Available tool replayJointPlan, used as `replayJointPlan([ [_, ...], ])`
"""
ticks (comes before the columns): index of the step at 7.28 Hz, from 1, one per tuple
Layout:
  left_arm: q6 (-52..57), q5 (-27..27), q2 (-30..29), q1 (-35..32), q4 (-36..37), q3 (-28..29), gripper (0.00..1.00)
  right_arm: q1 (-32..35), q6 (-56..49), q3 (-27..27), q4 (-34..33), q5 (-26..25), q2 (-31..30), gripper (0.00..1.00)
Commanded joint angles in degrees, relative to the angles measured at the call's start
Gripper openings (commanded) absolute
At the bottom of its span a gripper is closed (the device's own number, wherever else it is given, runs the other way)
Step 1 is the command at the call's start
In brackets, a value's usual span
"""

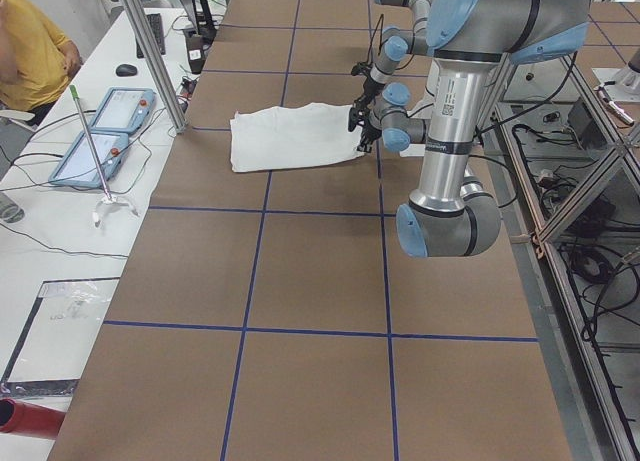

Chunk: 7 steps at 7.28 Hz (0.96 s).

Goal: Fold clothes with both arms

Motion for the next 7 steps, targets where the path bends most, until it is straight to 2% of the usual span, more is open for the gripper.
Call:
replayJointPlan([
  [1,-0.01,0.0,-0.08,0.0,-0.01,0.0,0.0,0.18,0.05,-0.6,-0.01,0.0,0.35,0.0],
  [4,0.51,-0.44,-0.08,0.0,-0.01,-1.31,0.0,1.93,-0.74,0.02,-0.18,0.35,0.36,0.0],
  [5,0.69,-0.7,0.01,-0.09,0.25,-2.28,0.0,2.2,-0.92,2.11,-1.84,0.7,0.36,0.0],
  [7,4.1,-3.77,0.62,-0.79,0.87,-7.18,0.0,0.81,-0.75,13.76,-13.75,1.58,0.44,0.0],
])
